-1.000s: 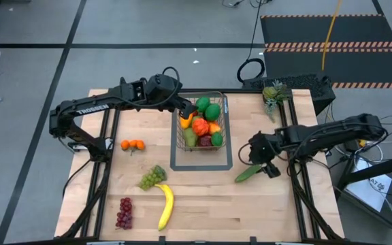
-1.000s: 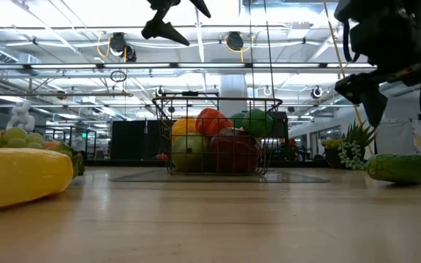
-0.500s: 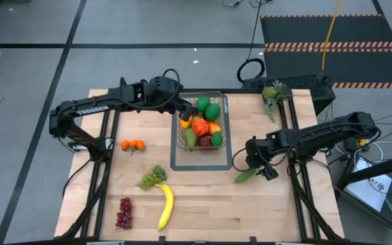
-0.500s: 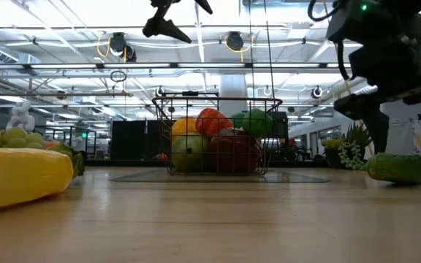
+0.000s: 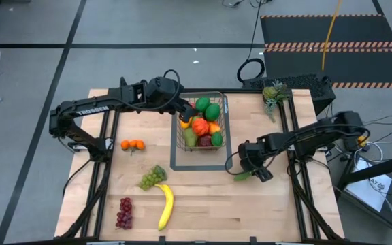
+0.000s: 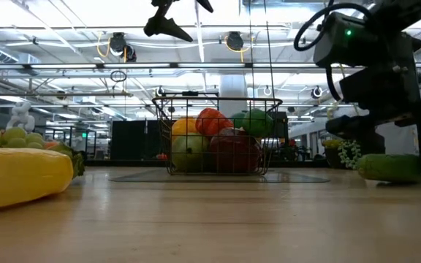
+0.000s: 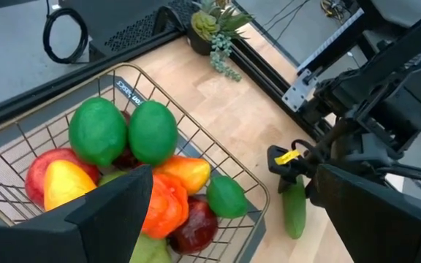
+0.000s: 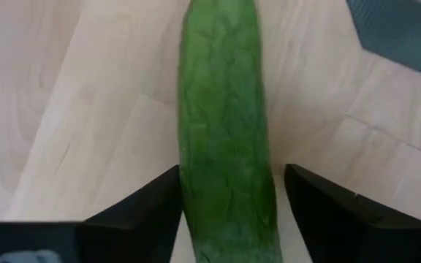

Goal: Build produce basket
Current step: Put the green cucumber into the gold wire basket

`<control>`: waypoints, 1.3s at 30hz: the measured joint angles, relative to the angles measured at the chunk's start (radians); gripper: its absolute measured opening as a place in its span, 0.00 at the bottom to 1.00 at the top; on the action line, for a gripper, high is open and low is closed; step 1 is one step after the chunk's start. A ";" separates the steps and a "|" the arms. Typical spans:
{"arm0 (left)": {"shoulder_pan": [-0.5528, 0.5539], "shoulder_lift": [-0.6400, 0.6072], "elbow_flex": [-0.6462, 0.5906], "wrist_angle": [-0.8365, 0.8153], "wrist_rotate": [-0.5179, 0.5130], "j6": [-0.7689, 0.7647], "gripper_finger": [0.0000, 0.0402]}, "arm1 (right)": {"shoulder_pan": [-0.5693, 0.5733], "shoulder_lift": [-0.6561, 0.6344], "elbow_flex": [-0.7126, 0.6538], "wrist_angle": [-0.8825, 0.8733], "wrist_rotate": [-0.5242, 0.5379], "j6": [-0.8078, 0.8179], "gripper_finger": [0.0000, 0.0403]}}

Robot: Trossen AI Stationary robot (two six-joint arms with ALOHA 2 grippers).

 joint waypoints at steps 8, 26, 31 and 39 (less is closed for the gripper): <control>0.000 0.000 0.000 0.000 0.017 0.018 0.95 | 0.000 -0.001 0.000 0.014 -0.001 0.028 0.39; 0.015 -0.043 -0.001 -0.006 0.037 0.125 0.95 | 0.044 -0.218 0.112 -0.029 0.001 0.392 0.36; 0.038 -0.080 0.001 -0.022 0.045 0.182 0.95 | 0.099 -0.223 0.203 -0.032 0.013 0.535 0.37; 0.056 -0.180 0.000 -0.114 0.045 0.206 0.95 | 0.170 -0.223 0.346 -0.031 0.160 0.769 0.36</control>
